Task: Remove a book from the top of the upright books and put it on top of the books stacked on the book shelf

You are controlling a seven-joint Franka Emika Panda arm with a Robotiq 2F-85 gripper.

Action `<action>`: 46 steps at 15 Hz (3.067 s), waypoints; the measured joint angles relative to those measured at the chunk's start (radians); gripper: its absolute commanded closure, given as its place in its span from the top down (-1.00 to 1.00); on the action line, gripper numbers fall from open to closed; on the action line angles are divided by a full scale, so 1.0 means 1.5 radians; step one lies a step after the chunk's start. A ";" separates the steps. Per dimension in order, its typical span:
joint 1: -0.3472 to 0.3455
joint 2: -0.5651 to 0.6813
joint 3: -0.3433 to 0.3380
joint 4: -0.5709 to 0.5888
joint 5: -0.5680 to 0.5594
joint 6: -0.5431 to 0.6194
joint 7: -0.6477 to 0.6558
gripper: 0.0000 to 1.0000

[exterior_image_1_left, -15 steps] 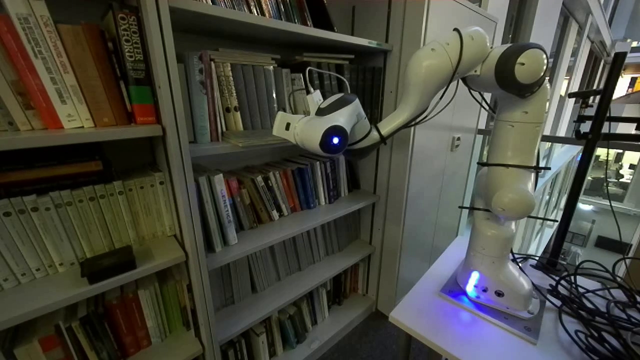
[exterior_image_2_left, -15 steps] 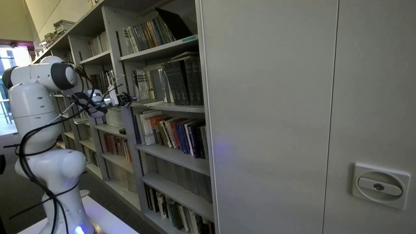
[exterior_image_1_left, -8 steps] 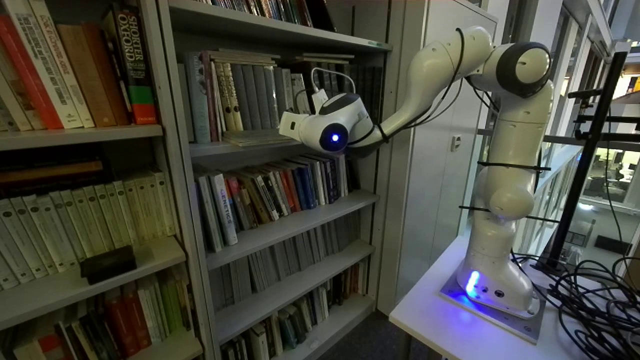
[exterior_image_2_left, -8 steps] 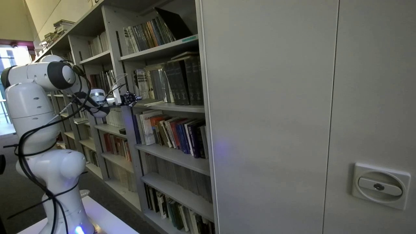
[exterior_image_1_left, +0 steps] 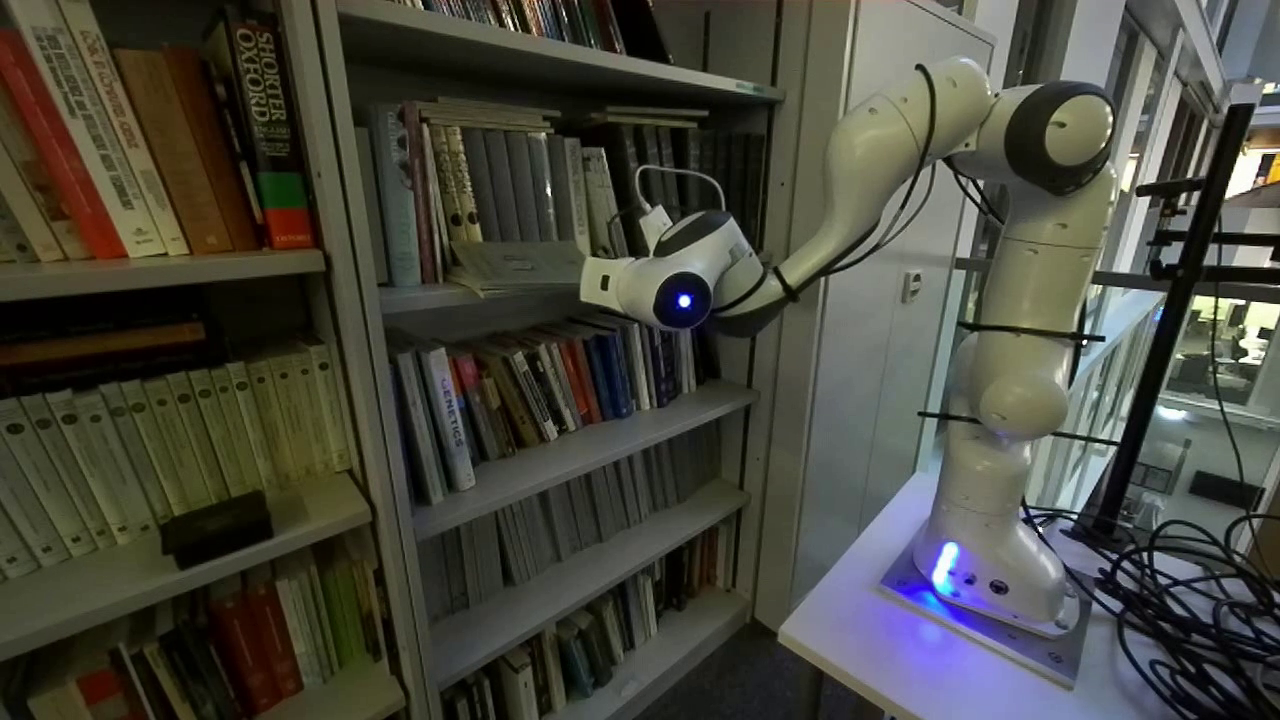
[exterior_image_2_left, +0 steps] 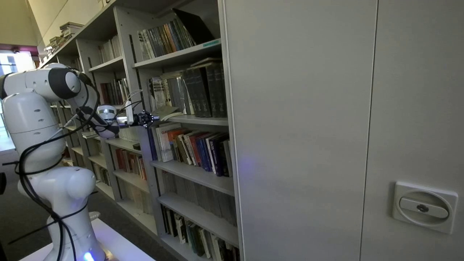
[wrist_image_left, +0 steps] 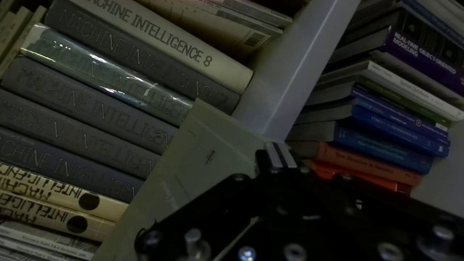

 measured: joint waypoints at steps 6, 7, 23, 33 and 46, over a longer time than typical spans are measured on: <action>0.000 -0.011 0.004 -0.017 0.008 0.000 -0.001 -1.00; 0.000 -0.011 0.004 -0.019 0.008 0.000 -0.001 -1.00; 0.000 0.022 0.007 0.066 -0.030 0.000 -0.066 -1.00; 0.017 0.009 0.022 0.080 -0.017 0.007 -0.067 -1.00; 0.024 -0.021 0.030 0.017 0.011 0.011 -0.067 -1.00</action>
